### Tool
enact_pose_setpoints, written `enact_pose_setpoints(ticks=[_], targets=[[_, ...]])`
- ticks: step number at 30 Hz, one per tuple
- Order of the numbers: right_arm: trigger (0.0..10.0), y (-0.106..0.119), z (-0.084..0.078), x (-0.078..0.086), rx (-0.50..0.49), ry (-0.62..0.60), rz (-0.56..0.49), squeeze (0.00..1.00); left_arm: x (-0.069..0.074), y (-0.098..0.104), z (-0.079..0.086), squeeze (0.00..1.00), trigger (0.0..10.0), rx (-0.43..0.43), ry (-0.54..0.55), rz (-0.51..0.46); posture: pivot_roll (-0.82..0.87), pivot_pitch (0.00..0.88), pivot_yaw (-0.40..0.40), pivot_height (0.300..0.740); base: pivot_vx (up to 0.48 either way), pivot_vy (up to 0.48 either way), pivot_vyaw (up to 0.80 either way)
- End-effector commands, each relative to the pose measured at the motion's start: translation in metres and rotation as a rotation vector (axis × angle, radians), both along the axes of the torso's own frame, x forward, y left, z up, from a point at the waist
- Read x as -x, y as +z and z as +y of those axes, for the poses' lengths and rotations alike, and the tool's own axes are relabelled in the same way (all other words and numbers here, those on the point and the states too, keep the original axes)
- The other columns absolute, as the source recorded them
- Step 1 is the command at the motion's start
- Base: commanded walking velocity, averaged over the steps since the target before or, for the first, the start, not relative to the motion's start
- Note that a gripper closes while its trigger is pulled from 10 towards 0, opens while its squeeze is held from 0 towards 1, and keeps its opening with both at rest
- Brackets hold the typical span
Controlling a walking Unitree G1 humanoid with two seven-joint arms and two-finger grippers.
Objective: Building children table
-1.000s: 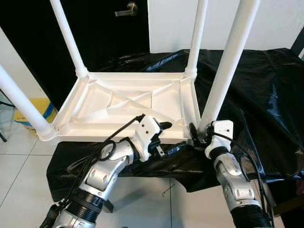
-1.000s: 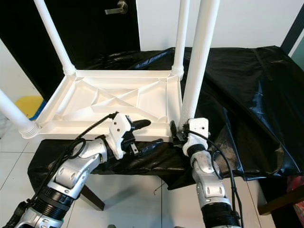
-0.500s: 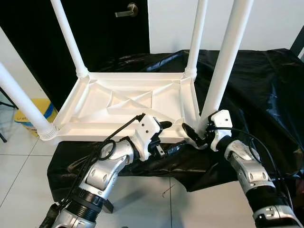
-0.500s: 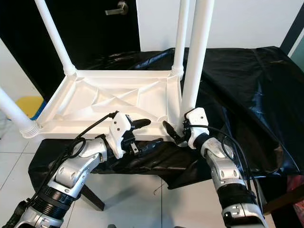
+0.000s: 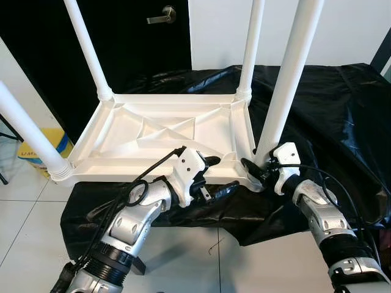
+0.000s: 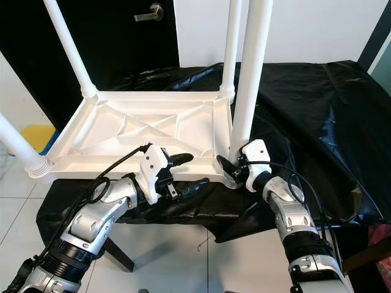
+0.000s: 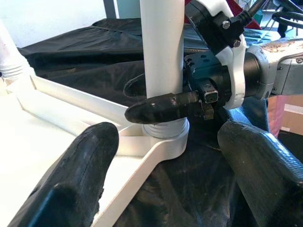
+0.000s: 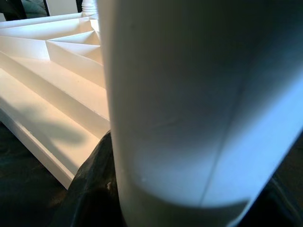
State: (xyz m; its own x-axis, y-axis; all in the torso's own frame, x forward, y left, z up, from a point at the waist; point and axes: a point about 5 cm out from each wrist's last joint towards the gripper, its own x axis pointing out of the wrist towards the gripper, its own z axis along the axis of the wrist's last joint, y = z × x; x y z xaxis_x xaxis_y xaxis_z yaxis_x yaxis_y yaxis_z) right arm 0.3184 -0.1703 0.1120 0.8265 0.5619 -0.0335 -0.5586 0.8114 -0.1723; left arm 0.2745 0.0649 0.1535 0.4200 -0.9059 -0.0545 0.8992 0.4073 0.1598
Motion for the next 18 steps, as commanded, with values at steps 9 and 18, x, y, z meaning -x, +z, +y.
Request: enact_pose_setpoints(ticks=[9,18], targets=[[10.0,-0.024,0.005,0.009,-0.004,-0.142,0.083,0.0,0.001,0.0,0.001,0.0,10.0,-0.006,-0.002,0.001,-0.1,0.01,0.008,0.74,0.0,0.0,0.0],[10.0,-0.031,0.012,0.013,-0.098,-0.391,0.132,0.0,0.002,-0.001,0.0,0.0,10.0,-0.004,-0.008,0.005,-0.11,0.012,0.007,0.74,0.0,0.0,0.0]])
